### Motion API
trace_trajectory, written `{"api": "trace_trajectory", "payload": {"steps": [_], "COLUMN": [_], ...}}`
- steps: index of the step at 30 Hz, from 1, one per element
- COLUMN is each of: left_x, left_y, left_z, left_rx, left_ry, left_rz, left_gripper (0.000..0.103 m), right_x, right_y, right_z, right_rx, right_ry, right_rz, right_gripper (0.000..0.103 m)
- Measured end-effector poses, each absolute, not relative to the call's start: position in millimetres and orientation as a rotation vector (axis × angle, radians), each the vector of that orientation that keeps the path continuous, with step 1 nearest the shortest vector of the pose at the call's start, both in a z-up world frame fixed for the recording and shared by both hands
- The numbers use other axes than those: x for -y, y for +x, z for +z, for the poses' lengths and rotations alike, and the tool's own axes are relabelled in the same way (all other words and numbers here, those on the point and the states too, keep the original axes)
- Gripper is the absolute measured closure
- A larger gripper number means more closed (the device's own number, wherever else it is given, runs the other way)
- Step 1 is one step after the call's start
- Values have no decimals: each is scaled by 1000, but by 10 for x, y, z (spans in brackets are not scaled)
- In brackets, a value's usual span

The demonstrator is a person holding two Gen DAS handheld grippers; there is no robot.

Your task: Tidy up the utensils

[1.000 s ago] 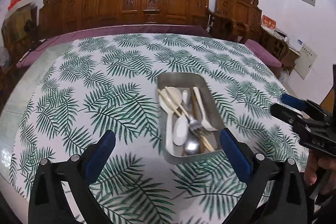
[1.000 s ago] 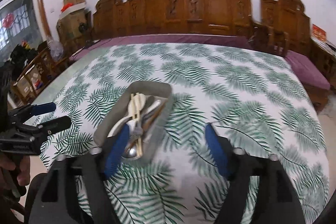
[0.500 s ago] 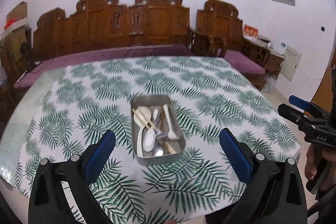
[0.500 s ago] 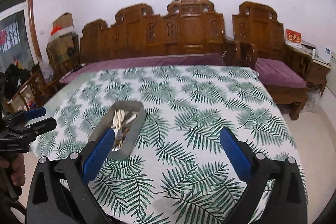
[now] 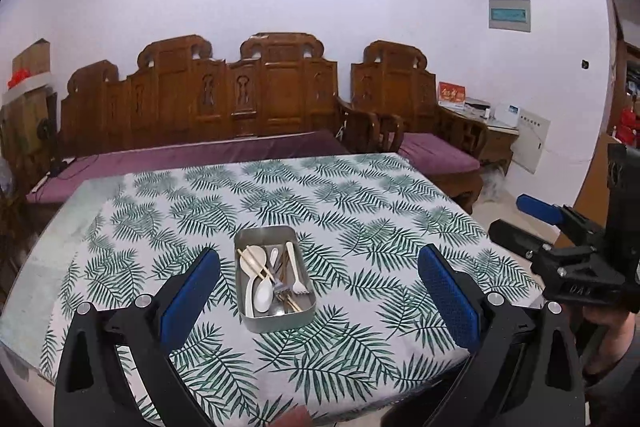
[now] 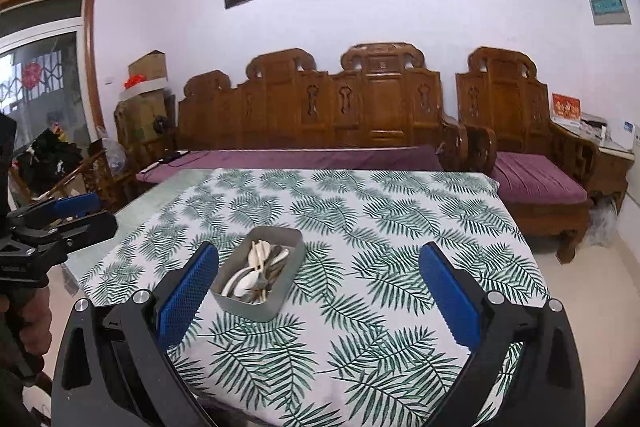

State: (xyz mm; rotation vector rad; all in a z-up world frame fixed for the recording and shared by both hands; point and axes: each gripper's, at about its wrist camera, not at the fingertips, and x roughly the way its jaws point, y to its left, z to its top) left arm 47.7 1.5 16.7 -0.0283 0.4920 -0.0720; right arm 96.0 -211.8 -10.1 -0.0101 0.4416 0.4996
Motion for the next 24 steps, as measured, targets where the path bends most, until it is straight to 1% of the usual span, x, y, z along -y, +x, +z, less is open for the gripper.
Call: {"api": "trace_trajectory", "payload": {"steps": [8,24], "left_x": [31,31], "left_y": [354,340], "left_z": [201,139], "left_rx": [-466,-468], "left_ry": [-26,-27], "left_rz": [-75,-69], "left_gripper": [8,8], "right_x": [2026,2069], "right_y": [809,824], "right_z": [-72,-65], "right_rx": [-430,-430], "right_ry": [-30,-7], "right_rz": [530,535], "right_gripper": [2,2]}}
